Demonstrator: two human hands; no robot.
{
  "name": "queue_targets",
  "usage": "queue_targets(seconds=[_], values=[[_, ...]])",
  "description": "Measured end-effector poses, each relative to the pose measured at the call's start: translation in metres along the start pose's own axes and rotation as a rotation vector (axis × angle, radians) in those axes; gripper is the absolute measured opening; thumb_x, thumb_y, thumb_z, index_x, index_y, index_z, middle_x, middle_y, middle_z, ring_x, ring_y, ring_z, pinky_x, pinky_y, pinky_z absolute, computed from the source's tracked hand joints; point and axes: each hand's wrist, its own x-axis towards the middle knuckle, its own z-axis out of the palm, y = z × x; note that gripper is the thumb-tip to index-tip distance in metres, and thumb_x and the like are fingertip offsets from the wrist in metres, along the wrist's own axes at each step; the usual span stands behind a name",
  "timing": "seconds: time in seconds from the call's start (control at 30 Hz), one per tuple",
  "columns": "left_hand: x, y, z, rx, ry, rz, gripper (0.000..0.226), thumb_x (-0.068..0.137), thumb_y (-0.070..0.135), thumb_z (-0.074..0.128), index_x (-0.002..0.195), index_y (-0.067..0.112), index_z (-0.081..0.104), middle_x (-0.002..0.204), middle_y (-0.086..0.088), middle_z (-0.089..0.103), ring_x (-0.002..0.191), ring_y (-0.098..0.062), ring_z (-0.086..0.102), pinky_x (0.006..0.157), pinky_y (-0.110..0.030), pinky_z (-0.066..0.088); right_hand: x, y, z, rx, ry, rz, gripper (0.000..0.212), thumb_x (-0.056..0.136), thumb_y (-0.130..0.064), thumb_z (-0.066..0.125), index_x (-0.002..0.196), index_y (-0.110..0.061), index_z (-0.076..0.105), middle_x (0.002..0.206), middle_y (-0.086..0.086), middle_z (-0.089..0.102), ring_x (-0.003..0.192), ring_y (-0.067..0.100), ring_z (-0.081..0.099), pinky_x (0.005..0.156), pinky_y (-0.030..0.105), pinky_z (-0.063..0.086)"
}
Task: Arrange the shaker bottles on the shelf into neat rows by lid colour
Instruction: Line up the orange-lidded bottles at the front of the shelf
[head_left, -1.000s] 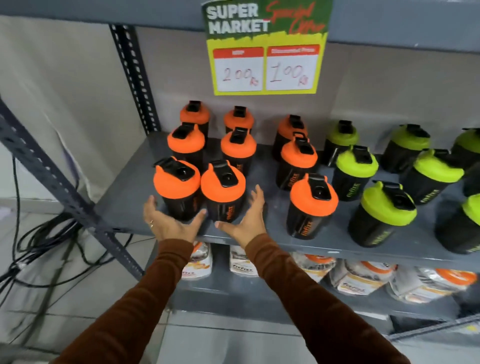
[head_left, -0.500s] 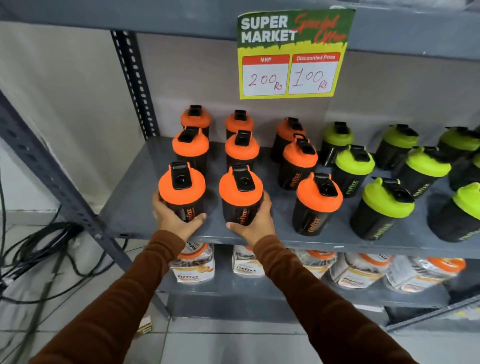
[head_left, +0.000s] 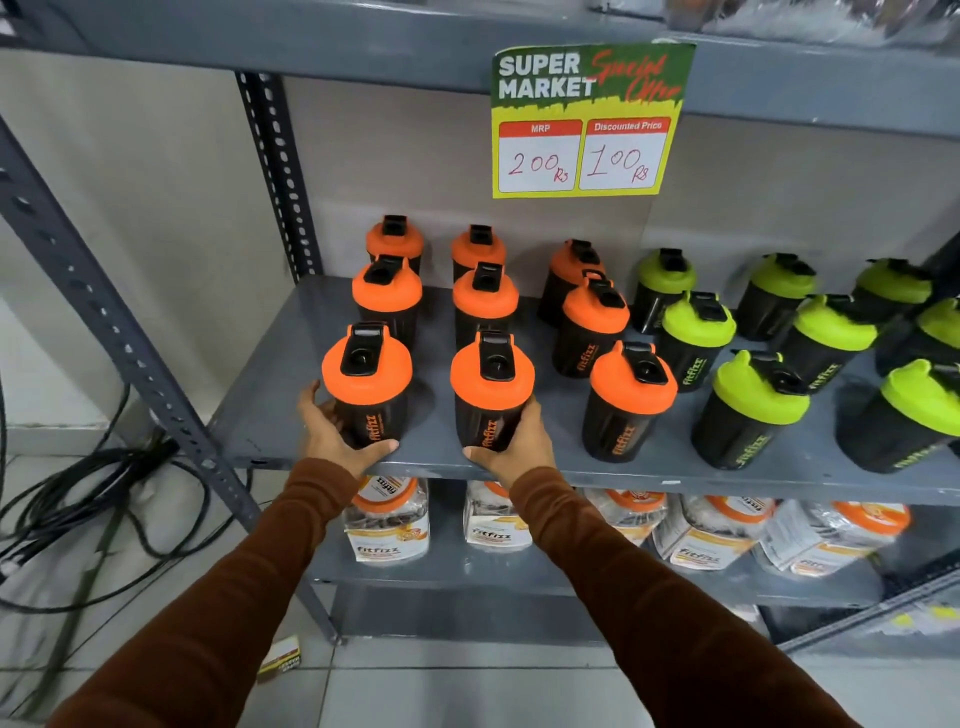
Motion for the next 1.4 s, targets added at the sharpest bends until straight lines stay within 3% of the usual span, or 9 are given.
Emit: queue_targets(seconds=[0.2,0.4,0.53,0.73,1.13,1.4], values=[[0.000,-0.001,-0.008,-0.034,-0.031,-0.059,0.103,0.055,-0.009,0.078,0.133,0.017,0.016,0.132,-0.024,0.043,0.121,-0.035,0.044,0.104,-0.049,0.035,0.000,0.000,-0.001,-0.039,-0.008,0.050,0.079,0.059,-0.018,0.085,0.124,-0.013,0.039,0.129,0.011,0.056,0.119,0.030,0.052,0.103,0.041,0.040],[0.000,-0.002,-0.011,-0.067,-0.067,-0.071,0.097,0.059,-0.013,0.074,0.133,0.014,0.017,0.138,-0.025,0.038,0.125,-0.032,0.039,0.099,-0.039,0.033,-0.001,0.000,-0.001,-0.054,0.001,0.061,0.076,0.059,-0.020,0.086,0.120,-0.013,0.042,0.126,0.012,0.058,0.116,0.030,0.054,0.103,0.042,0.043],[0.000,-0.001,-0.013,-0.073,-0.081,-0.079,0.098,0.060,-0.013,0.073,0.134,0.013,0.015,0.138,-0.026,0.037,0.126,-0.034,0.039,0.102,-0.043,0.032,-0.002,-0.001,0.000,-0.054,0.001,0.066,0.075,0.059,-0.020,0.085,0.120,-0.013,0.042,0.127,0.012,0.057,0.117,0.030,0.053,0.103,0.044,0.043],[0.000,0.001,-0.015,-0.059,-0.096,-0.087,0.097,0.060,-0.014,0.073,0.133,0.014,0.016,0.138,-0.027,0.037,0.126,-0.034,0.038,0.099,-0.038,0.032,-0.003,-0.002,-0.001,-0.058,-0.005,0.070,0.074,0.060,-0.020,0.085,0.120,-0.012,0.041,0.127,0.012,0.057,0.118,0.031,0.052,0.104,0.044,0.042],[-0.001,0.003,-0.019,-0.055,-0.104,-0.121,0.098,0.059,-0.013,0.074,0.134,0.013,0.016,0.138,-0.027,0.036,0.126,-0.035,0.038,0.104,-0.046,0.032,-0.003,-0.002,-0.001,-0.038,-0.008,0.065,0.071,0.061,-0.018,0.085,0.117,-0.013,0.043,0.126,0.012,0.057,0.117,0.030,0.053,0.103,0.043,0.043],[0.001,0.002,-0.020,-0.087,-0.087,-0.145,0.093,0.056,-0.014,0.075,0.128,0.014,0.023,0.134,-0.025,0.041,0.122,-0.032,0.043,0.101,-0.044,0.035,-0.003,0.000,0.001,-0.034,-0.011,0.059,0.071,0.059,-0.019,0.085,0.116,-0.014,0.043,0.126,0.011,0.058,0.117,0.029,0.053,0.103,0.043,0.043]])
